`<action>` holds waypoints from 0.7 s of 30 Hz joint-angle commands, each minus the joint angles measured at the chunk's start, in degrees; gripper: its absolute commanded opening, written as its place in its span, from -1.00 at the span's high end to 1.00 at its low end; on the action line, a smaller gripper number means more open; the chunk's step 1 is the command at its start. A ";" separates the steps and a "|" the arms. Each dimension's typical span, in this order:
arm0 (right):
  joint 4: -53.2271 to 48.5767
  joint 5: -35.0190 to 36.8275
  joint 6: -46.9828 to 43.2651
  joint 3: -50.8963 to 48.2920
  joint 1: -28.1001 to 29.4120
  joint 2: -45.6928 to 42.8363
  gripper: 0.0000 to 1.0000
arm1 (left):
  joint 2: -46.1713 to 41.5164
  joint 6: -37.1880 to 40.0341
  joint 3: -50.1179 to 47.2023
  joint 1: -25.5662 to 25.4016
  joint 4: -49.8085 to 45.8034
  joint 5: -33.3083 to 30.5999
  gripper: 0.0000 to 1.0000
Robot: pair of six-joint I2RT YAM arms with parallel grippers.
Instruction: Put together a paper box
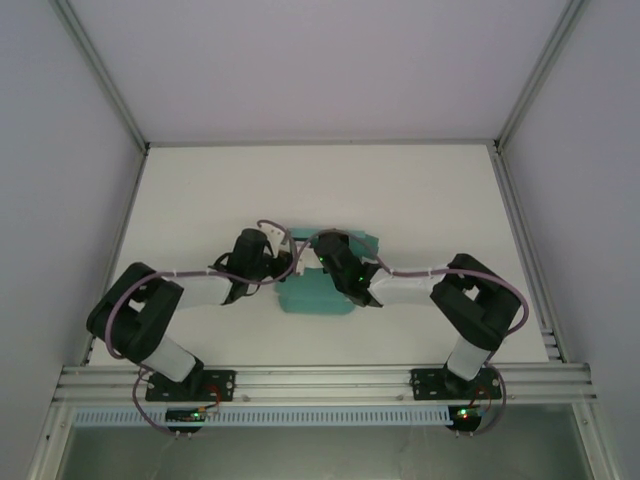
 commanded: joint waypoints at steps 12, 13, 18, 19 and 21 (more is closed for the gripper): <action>-12.71 -9.69 6.96 1.03 0.03 0.55 1.00 | 4.94 -0.84 3.81 -4.71 8.40 -16.93 0.45; -13.20 -10.22 7.52 1.11 -0.12 0.42 1.00 | 5.40 -1.06 4.23 -4.69 8.22 -17.91 0.42; -16.10 -11.99 8.98 1.81 -0.87 -0.07 1.00 | 6.85 -0.18 4.83 -4.59 9.40 -20.85 0.31; -16.47 -12.03 8.95 1.86 -0.98 -0.07 1.00 | 6.86 -0.28 4.84 -4.60 9.88 -20.64 0.45; -16.63 -12.21 9.21 1.83 -1.33 -0.02 1.00 | 7.04 0.32 5.22 -4.60 10.15 -18.27 0.66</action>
